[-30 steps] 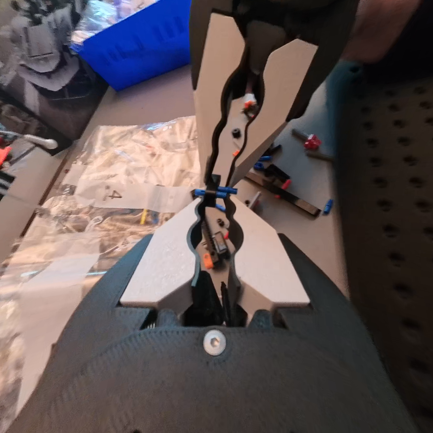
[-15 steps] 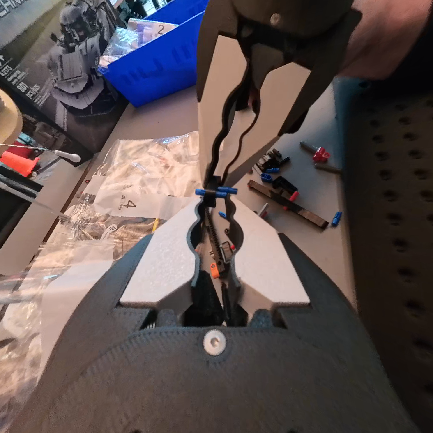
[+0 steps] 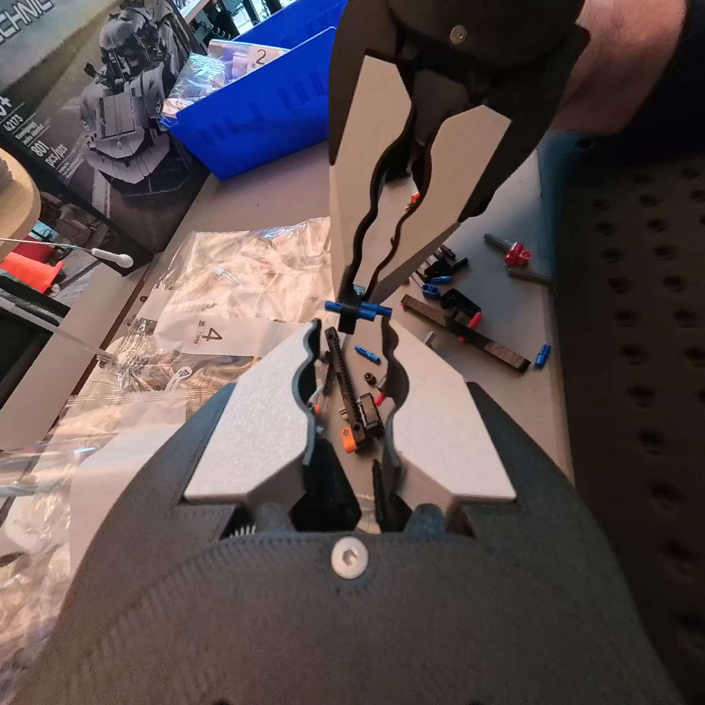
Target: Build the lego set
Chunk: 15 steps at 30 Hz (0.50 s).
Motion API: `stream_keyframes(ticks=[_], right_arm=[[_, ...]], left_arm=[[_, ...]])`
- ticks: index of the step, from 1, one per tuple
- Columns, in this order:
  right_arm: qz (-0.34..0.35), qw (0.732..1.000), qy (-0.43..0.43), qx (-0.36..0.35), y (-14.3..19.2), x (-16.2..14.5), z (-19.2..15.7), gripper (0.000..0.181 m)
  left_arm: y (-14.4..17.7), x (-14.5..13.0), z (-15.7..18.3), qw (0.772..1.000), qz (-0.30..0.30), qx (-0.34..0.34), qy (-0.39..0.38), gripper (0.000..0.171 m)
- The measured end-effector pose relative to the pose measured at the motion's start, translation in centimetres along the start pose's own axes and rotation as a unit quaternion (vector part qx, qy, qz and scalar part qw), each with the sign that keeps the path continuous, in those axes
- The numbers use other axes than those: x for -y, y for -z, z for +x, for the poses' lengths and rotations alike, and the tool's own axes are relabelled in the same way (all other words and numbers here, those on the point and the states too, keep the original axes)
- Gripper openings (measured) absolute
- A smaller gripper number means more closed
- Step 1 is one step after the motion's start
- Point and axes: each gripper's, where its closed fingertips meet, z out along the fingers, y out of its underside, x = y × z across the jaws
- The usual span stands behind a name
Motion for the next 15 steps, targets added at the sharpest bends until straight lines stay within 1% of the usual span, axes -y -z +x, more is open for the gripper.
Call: stream_keyframes(ticks=[3,11,15], right_arm=[[0.005,1.0,0.001,0.003,0.1,0.1,-0.1,0.005],[0.01,1.0,0.009,0.028,0.2,0.1,-0.9,0.006],[0.013,0.999,0.013,0.046,0.3,0.1,-1.5,0.006]], left_arm=[[0.1,0.1,-0.2,1.0,0.001,0.008,-0.001,0.037],[0.0,-0.1,0.5,0.999,-0.016,0.011,-0.043,0.027],[0.1,-0.1,0.9,0.998,-0.023,0.008,-0.06,0.029]])
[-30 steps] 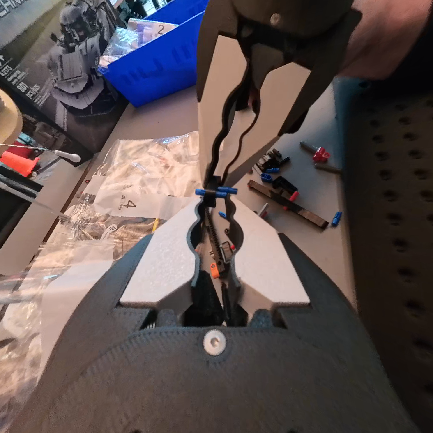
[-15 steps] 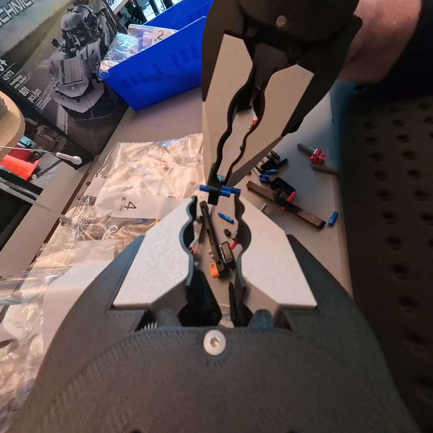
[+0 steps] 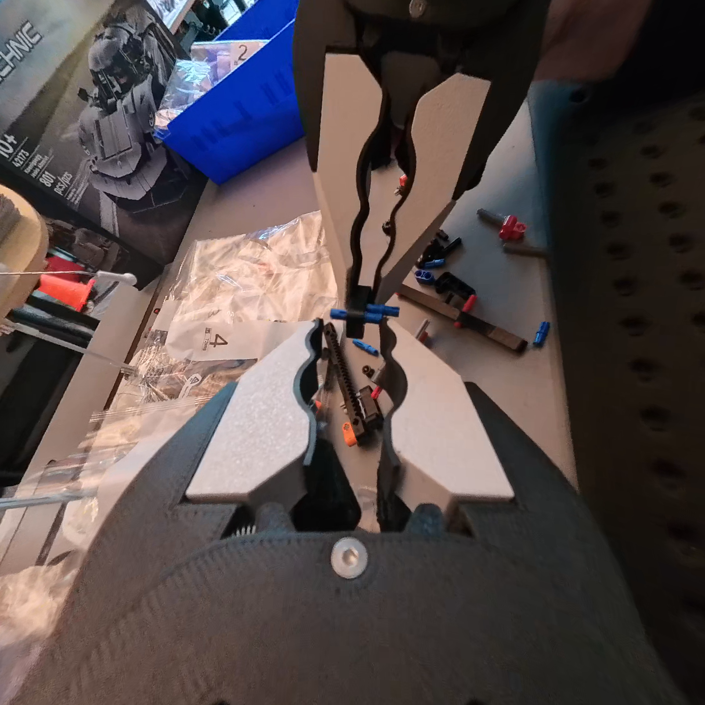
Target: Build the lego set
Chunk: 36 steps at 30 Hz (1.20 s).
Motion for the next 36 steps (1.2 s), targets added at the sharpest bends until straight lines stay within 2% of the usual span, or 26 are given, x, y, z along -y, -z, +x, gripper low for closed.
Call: stream_keyframes(ticks=[8,15,19,22,26,30,36], right_arm=[[-0.006,0.999,-0.013,0.031,0.0,-0.3,-0.8,0.005],[-0.001,0.997,-0.059,0.057,0.2,-0.4,-0.8,0.005],[-0.007,0.998,-0.043,0.053,0.1,-0.4,-0.9,0.005],[-0.016,0.998,-0.031,0.057,-0.1,-0.6,-1.3,0.005],[-0.024,0.997,-0.024,0.065,-0.1,-0.9,-1.7,0.005],[-0.018,0.997,-0.026,0.076,0.2,-0.9,-1.9,0.005],[-0.036,0.995,-0.012,0.093,-0.3,-1.2,-2.9,0.005]], left_arm=[[-0.1,0.1,0.9,0.999,-0.014,-0.002,-0.047,0.022],[-0.2,0.3,1.2,0.999,-0.023,-0.003,-0.043,0.015],[-0.2,0.3,1.1,0.999,-0.021,-0.001,-0.048,0.015],[-0.2,-0.1,0.7,0.999,-0.031,0.003,-0.027,0.034],[0.0,-0.4,1.2,0.999,-0.032,-0.012,-0.035,0.036],[0.6,-0.3,1.5,0.999,-0.019,-0.03,-0.027,0.031],[-0.1,-0.6,2.5,0.997,-0.041,-0.038,-0.059,0.021]])
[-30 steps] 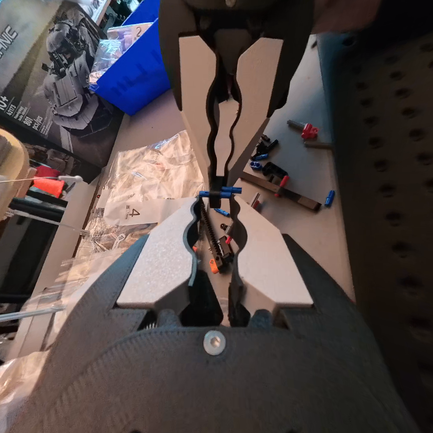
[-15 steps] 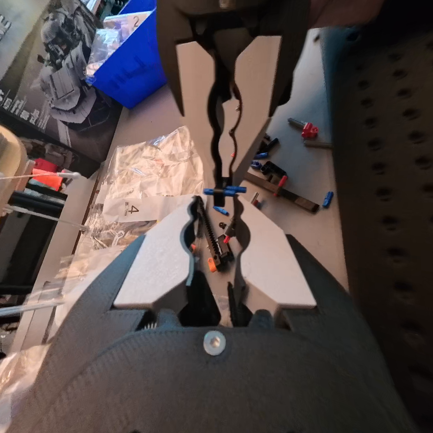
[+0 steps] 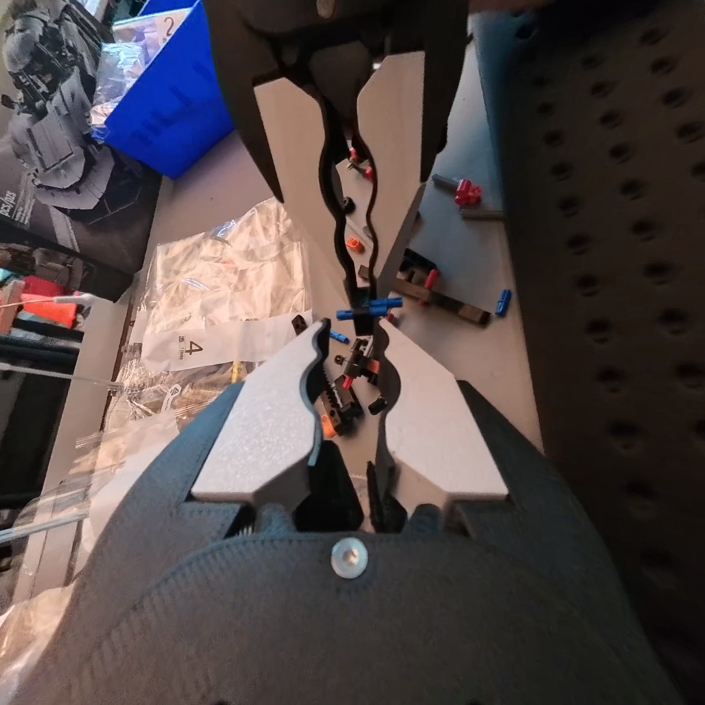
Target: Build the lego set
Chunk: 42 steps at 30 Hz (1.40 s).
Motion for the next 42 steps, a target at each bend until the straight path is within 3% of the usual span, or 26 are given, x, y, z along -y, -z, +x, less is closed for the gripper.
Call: stream_keyframes(ticks=[14,16,18,21,38,42], right_arm=[[-0.013,1.0,-0.007,0.011,-0.1,-0.5,-0.3,0.005],[-0.016,1.0,-0.006,0.012,-0.1,-0.5,-0.3,0.005],[-0.019,1.0,-0.001,0.017,-0.3,-0.6,-0.6,0.005],[-0.03,0.999,0.001,0.018,-0.4,-0.9,-0.7,0.005],[-0.079,0.995,-0.007,0.057,-1.3,-2.4,-2.0,0.005],[-0.077,0.996,-0.011,0.05,-1.4,-2.4,-1.7,0.004]], left_arm=[[-0.3,0.1,0.6,0.999,-0.018,0.009,-0.036,0.015],[-0.3,0.2,0.3,1.0,-0.015,0.011,-0.019,0.02],[-0.3,0.3,-0.1,0.999,-0.014,0.024,-0.021,0.037],[-0.7,0.0,1.1,0.999,-0.024,0.0,-0.04,0.018],[-1.7,-0.6,2.7,0.991,-0.092,-0.005,-0.097,0.011],[-1.7,-0.7,2.5,0.993,-0.089,-0.012,-0.078,0.008]])
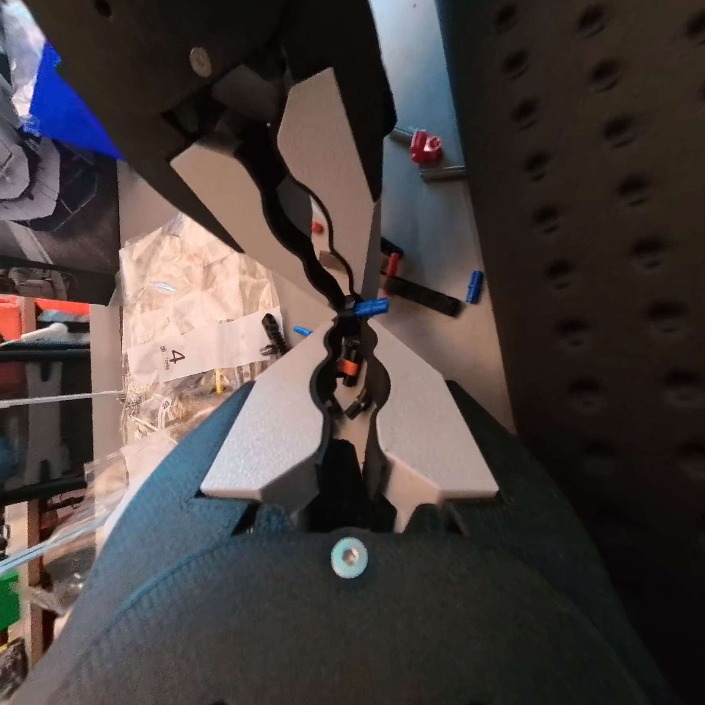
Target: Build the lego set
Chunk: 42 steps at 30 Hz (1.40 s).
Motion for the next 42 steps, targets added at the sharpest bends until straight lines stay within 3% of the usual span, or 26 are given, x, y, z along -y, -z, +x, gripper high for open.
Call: stream_keyframes(ticks=[8,11,16,23,29,35,38,40,42], right_arm=[[0.073,0.992,-0.054,-0.085,2.2,1.2,3.8,0.008],[0.088,0.988,-0.064,-0.11,3.1,1.3,4.8,0.012],[0.108,0.982,-0.02,-0.153,3.7,2.7,5.1,0.029],[0.103,0.968,0.016,-0.228,4.4,3.6,6.3,0.009],[0.097,0.96,0.044,-0.259,4.8,4.1,6.5,0.007],[0.089,0.961,0.047,-0.259,4.7,4.1,6.4,0.004],[0.136,0.967,-0.009,-0.216,5.3,4.4,6.2,0.003],[0.187,0.966,-0.051,-0.171,5.9,4.9,5.9,0.003],[0.225,0.961,-0.089,-0.131,6.5,5.3,5.7,0.003]], left_arm=[[0.9,-0.3,-3.8,0.994,0.03,0.075,0.078,0.008],[1.1,-0.5,-4.8,0.985,0.052,0.076,0.145,0.008],[2.0,-0.5,-6.5,0.954,0.113,0.055,0.271,0.008],[2.1,-0.1,-6.9,0.913,0.166,0.0,0.372,0.009],[2.3,0.0,-7.0,0.879,0.198,-0.04,0.432,0.009],[2.2,0.0,-6.8,0.876,0.199,-0.053,0.435,0.01],[2.6,0.4,-7.0,0.881,0.214,-0.044,0.419,0.013],[3.1,0.3,-7.6,0.885,0.22,-0.025,0.409,0.029],[3.6,1.0,-7.6,0.885,0.242,-0.028,0.396,0.027]])
